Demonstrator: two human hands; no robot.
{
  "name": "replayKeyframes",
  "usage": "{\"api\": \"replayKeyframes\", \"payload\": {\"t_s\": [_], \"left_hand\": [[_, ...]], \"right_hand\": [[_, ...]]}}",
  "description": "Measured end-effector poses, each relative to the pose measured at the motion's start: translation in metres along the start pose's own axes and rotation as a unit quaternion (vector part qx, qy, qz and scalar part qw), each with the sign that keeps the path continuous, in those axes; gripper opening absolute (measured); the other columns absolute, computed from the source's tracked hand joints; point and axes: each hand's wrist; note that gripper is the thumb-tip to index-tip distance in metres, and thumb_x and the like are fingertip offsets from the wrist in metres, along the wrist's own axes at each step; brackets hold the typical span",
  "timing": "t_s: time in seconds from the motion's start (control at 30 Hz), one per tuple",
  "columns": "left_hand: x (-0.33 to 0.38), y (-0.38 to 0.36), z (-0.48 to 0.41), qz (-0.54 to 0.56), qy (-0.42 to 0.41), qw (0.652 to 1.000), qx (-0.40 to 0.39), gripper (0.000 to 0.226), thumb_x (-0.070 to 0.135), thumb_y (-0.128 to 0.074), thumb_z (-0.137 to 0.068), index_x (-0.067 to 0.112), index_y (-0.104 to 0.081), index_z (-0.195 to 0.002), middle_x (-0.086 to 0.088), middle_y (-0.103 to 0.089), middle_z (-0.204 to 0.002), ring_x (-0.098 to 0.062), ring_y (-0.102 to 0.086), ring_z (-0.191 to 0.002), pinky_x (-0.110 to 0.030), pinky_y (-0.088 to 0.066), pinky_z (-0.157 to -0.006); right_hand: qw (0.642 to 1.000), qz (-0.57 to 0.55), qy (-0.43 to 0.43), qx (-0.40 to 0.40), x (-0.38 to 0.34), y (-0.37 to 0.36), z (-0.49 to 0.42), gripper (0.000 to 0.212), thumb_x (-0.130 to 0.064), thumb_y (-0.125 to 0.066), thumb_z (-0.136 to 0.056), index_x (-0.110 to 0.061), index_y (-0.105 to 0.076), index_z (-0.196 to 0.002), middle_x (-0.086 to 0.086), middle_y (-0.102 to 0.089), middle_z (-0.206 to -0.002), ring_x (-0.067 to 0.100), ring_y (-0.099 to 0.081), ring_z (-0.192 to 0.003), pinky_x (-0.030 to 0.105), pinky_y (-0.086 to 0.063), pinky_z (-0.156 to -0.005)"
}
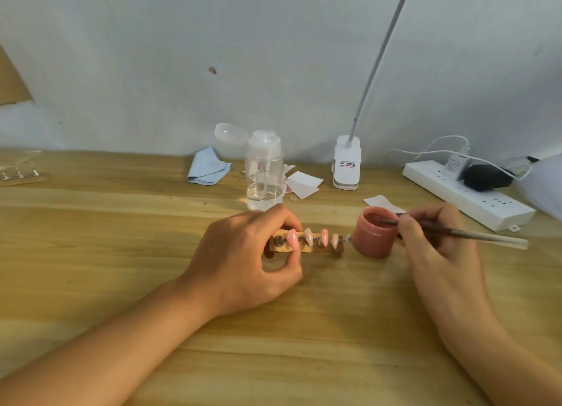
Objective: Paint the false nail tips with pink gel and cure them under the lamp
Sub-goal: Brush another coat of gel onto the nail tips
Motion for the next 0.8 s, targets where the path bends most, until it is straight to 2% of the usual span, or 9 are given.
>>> {"api": "replayKeyframes", "payload": {"t_s": [0.13,0.23,0.27,0.33,0.47,0.63,0.8], "left_hand": [[-0.001,-0.001,0.000,-0.002,0.007,1.000,0.001,0.016,0.038,-0.058,-0.077,0.030,-0.063,-0.089,0.015,-0.056,-0.065,-0.007,-0.049,-0.058,-0.027,-0.044,-0.053],[-0.003,-0.002,0.000,-0.004,0.005,1.000,0.000,0.017,0.038,-0.060,-0.075,0.031,-0.061,-0.090,0.016,-0.056,-0.066,-0.005,-0.048,-0.059,-0.026,-0.043,-0.053],[-0.003,-0.002,0.000,-0.004,0.005,1.000,0.000,0.017,0.039,-0.060,-0.075,0.031,-0.060,-0.091,0.017,-0.056,-0.067,-0.005,-0.048,-0.059,-0.026,-0.043,-0.053],[-0.003,-0.002,0.001,0.000,0.011,1.000,0.001,0.016,0.040,-0.058,-0.077,0.033,-0.058,-0.091,0.017,-0.056,-0.067,-0.005,-0.049,-0.060,-0.025,-0.044,-0.054],[-0.003,-0.003,0.001,0.003,0.010,1.000,-0.003,0.015,0.041,-0.055,-0.079,0.034,-0.057,-0.093,0.016,-0.057,-0.067,-0.004,-0.051,-0.060,-0.026,-0.045,-0.055],[-0.003,-0.003,0.001,0.008,0.014,1.000,0.001,0.014,0.041,-0.056,-0.079,0.034,-0.058,-0.092,0.014,-0.059,-0.067,-0.005,-0.053,-0.061,-0.029,-0.048,-0.056],[-0.002,-0.003,0.001,0.009,0.013,1.000,0.002,0.013,0.039,-0.057,-0.080,0.035,-0.056,-0.092,0.014,-0.060,-0.068,-0.004,-0.054,-0.060,-0.030,-0.048,-0.056]], "right_hand": [[0.999,-0.046,0.029,-0.005,-0.011,0.000,0.006,0.015,-0.008,-0.053,-0.096,-0.019,-0.054,-0.087,-0.003,-0.061,-0.067,0.004,-0.054,-0.065,0.011,-0.042,-0.061],[0.991,-0.073,0.103,-0.035,-0.025,-0.001,0.017,0.013,0.000,-0.053,-0.095,-0.013,-0.055,-0.092,0.002,-0.068,-0.074,0.001,-0.061,-0.068,0.011,-0.047,-0.064],[0.988,-0.067,0.132,-0.047,-0.028,-0.003,0.022,0.010,-0.002,-0.057,-0.093,-0.011,-0.056,-0.092,0.002,-0.069,-0.079,0.004,-0.065,-0.073,0.013,-0.050,-0.065],[0.982,-0.053,0.165,-0.076,-0.033,-0.007,0.032,0.004,-0.016,-0.059,-0.087,-0.015,-0.059,-0.091,0.003,-0.070,-0.080,0.014,-0.069,-0.080,0.026,-0.055,-0.070],[0.971,-0.008,0.214,-0.103,-0.034,-0.012,0.043,0.004,-0.025,-0.057,-0.081,-0.022,-0.059,-0.084,-0.001,-0.069,-0.076,0.013,-0.067,-0.085,0.039,-0.053,-0.077],[0.975,-0.006,0.195,-0.102,-0.028,-0.008,0.038,0.006,-0.028,-0.058,-0.081,-0.026,-0.055,-0.085,-0.001,-0.069,-0.078,0.011,-0.067,-0.093,0.040,-0.053,-0.085],[0.978,-0.018,0.178,-0.112,-0.028,-0.010,0.038,0.005,-0.030,-0.060,-0.080,-0.026,-0.056,-0.080,0.002,-0.069,-0.075,0.016,-0.068,-0.083,0.043,-0.055,-0.078]]}}
Point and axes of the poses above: each hand's wrist, its own z-axis away from the middle knuckle, its own y-axis out of the back of the hand, x = y × z
